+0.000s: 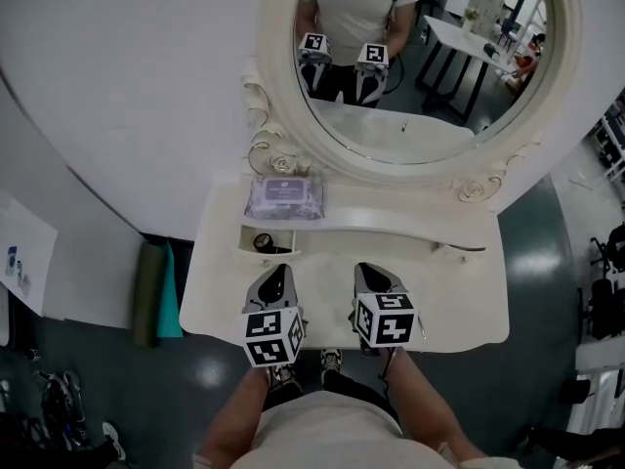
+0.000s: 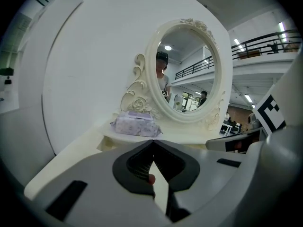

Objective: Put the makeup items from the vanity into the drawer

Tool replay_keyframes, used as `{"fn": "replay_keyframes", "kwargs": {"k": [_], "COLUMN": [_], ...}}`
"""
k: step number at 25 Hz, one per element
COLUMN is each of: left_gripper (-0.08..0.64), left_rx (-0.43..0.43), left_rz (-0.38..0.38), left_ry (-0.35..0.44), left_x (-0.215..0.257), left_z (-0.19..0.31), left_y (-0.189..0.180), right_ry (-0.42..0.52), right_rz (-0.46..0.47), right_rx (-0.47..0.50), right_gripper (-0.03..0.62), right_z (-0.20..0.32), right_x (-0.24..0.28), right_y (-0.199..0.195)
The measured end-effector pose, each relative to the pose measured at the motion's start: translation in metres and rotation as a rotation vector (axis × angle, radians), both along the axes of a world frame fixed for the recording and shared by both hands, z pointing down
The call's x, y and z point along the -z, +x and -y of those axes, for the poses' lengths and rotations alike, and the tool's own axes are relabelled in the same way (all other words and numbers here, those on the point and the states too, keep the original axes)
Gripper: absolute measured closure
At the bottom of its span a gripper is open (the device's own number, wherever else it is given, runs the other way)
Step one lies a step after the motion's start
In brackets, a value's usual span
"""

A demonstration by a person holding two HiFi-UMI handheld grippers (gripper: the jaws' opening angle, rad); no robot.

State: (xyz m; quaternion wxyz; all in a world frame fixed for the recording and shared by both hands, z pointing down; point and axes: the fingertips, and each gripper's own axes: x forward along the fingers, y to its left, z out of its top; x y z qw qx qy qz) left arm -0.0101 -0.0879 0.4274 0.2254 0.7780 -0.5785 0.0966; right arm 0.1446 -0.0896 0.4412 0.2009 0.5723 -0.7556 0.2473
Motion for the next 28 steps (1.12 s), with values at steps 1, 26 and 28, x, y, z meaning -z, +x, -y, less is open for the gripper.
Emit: {"fn": "replay_keyframes", "kwargs": {"k": [1,26,28], "left_gripper": [0.549,0.549,0.550], "left_rx": [-0.014,-0.557,-0.579], "left_rz": [-0.002,0.026,0.028], "left_ry": [-0.004,-0.198,-0.215], "left_x": [-0.002,-0.087,-0.094], "left_z": [0.001,-0.043,-0.050], "left_y": [0.005,0.212,0.220], "right_ry": [-0.002,-0.187,-0.204], "right_rz": [-0.003,-0.029,-0.025], "right_rx": [-0.014,-0.485,-0.493], "right_gripper": [0.572,0.571,0.571], "right_z": [-0.002,-0.130,-0.138], "right_x": [-0.001,-0.079,-0.085], "right_y": [0.006,0.179,0.184]}}
